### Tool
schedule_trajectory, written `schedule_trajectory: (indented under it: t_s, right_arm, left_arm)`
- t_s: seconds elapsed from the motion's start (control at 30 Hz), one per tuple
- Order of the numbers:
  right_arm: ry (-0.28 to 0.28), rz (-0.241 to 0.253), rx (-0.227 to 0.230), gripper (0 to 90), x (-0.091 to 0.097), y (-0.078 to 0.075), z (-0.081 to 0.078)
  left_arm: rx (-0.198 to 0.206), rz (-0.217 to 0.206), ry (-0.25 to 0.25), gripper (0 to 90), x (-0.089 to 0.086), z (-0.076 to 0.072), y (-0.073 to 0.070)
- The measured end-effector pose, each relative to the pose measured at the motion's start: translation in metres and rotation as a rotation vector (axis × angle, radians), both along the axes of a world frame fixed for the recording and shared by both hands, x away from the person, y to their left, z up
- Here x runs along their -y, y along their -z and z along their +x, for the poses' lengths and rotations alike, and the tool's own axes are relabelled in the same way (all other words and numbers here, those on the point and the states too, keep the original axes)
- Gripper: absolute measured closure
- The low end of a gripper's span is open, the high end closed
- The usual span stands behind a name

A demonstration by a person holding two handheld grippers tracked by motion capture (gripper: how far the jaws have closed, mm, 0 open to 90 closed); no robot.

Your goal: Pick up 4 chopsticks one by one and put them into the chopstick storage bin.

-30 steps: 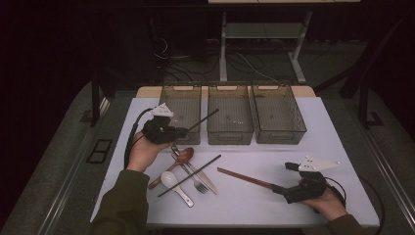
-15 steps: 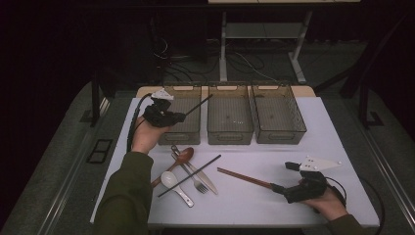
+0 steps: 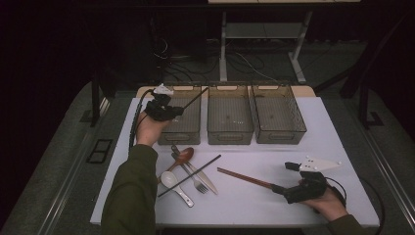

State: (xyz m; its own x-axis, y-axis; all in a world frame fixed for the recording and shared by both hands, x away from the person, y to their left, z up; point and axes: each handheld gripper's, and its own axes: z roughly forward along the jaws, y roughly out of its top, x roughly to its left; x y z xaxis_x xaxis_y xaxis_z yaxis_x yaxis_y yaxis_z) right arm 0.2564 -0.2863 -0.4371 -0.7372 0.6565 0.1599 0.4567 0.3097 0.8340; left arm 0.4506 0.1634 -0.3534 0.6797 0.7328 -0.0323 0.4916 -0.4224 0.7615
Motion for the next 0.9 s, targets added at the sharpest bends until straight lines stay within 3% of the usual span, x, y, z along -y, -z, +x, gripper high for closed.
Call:
schedule_trajectory:
  t_s: [0.17,0.47,0.73,0.9]
  right_arm:
    - [-0.001,0.001,0.003,0.8,0.000,0.000,0.000]
    - [-0.008,-0.001,0.001,0.8,0.000,0.000,0.000]
    - [-0.007,-0.002,0.000,0.8,0.000,0.000,0.000]
    - [-0.008,-0.002,-0.001,0.8,0.000,0.000,0.000]
  left_arm:
    - [0.006,-0.019,-0.028,85.1,-0.002,0.010,0.005]
    - [-0.010,-0.006,-0.087,85.0,-0.007,0.020,0.019]
    - [-0.025,-0.007,-0.110,85.0,-0.009,0.024,0.025]
    - [-0.048,0.017,-0.107,84.9,-0.007,0.025,0.030]
